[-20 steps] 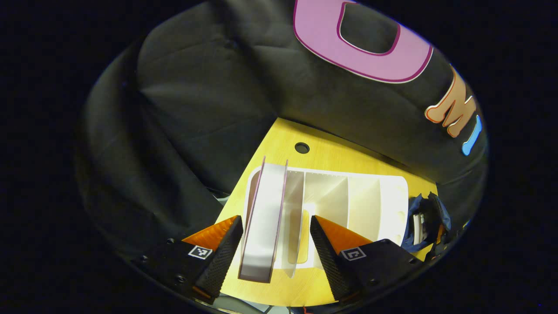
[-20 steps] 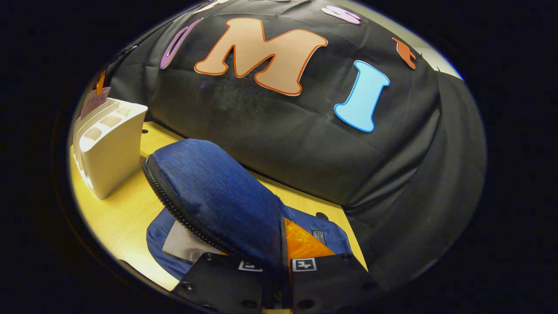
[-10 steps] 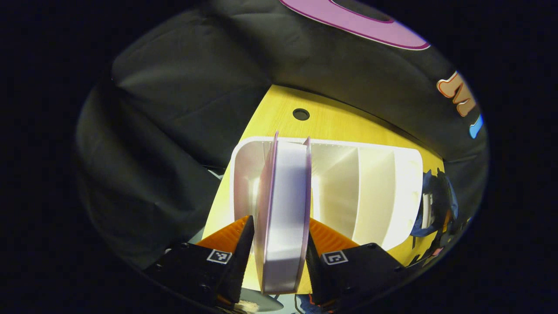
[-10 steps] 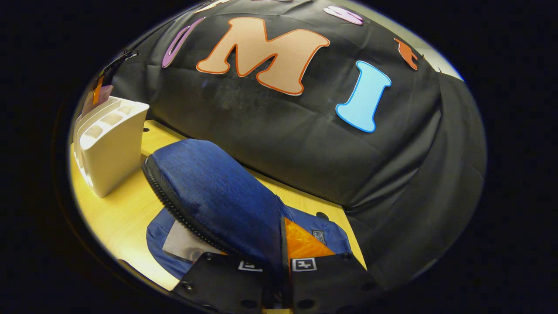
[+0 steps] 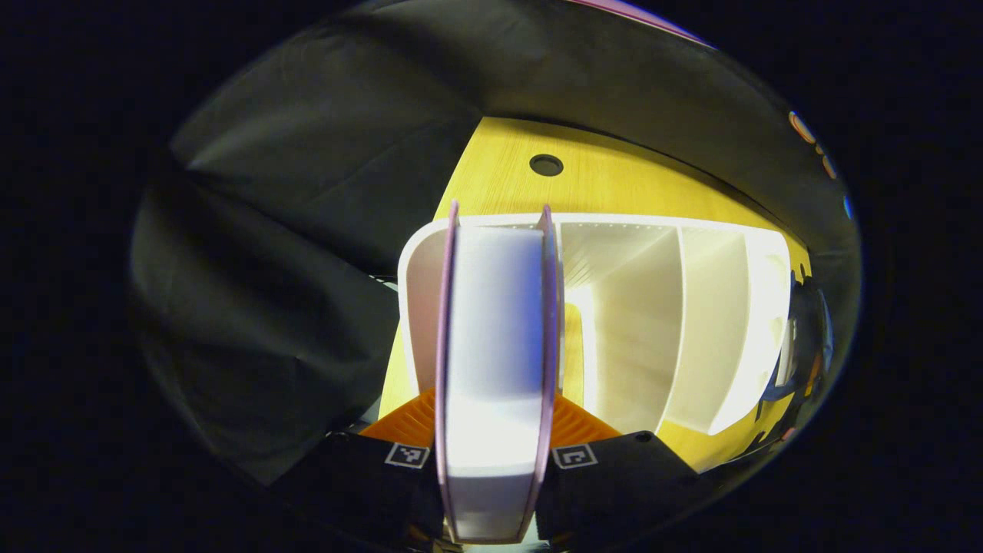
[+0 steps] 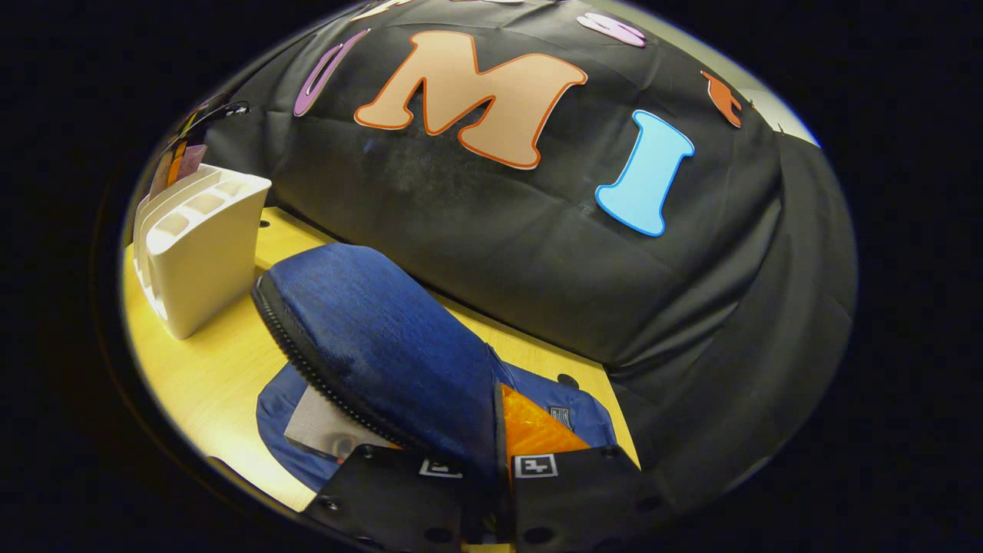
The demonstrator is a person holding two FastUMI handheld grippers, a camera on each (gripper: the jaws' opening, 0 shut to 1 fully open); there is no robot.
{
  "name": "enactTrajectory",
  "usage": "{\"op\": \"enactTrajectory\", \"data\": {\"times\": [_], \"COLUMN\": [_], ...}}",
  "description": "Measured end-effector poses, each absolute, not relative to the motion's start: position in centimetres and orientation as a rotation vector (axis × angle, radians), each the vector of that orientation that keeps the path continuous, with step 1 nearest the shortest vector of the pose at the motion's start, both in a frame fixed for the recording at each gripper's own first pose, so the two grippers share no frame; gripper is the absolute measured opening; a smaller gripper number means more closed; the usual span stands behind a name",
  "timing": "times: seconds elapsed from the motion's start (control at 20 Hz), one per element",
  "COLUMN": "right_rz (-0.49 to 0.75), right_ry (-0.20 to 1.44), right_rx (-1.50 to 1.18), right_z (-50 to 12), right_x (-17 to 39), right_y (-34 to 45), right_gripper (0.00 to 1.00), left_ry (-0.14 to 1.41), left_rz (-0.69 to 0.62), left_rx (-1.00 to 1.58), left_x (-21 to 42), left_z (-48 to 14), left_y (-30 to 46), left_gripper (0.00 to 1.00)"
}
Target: Open the schoolbag, grab two books from the bookshelf and put them into the schoolbag.
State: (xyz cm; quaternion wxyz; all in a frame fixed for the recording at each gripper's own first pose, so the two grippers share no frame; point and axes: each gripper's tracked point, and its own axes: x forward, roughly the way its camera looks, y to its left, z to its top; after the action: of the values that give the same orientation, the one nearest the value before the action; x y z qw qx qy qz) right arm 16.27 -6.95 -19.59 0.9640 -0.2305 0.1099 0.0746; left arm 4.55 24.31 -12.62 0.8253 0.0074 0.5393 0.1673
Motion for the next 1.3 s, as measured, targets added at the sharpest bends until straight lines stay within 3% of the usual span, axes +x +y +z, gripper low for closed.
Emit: {"op": "enactTrajectory", "data": {"times": [0.3, 0.55, 1.3], "right_rz": [0.155, 0.156, 0.153], "right_ry": [0.223, 0.223, 0.223], "right_rx": [-0.467, -0.468, -0.465], "right_z": [-19.7, -19.7, -19.5], "right_x": [16.3, 16.3, 16.1], "right_y": [-6.9, -6.9, -7.1], "right_gripper": [0.08, 0.07, 0.07], "left_ry": [1.213, 1.184, 0.961], "left_rz": [0.37, 0.384, 0.363], "left_rx": [-0.008, -0.041, 0.036], "left_x": [3.7, 3.0, -4.6], "left_z": [-13.8, -12.8, 0.3], "left_y": [24.0, 23.8, 19.2], "left_gripper": [0.42, 0.41, 0.4]}}
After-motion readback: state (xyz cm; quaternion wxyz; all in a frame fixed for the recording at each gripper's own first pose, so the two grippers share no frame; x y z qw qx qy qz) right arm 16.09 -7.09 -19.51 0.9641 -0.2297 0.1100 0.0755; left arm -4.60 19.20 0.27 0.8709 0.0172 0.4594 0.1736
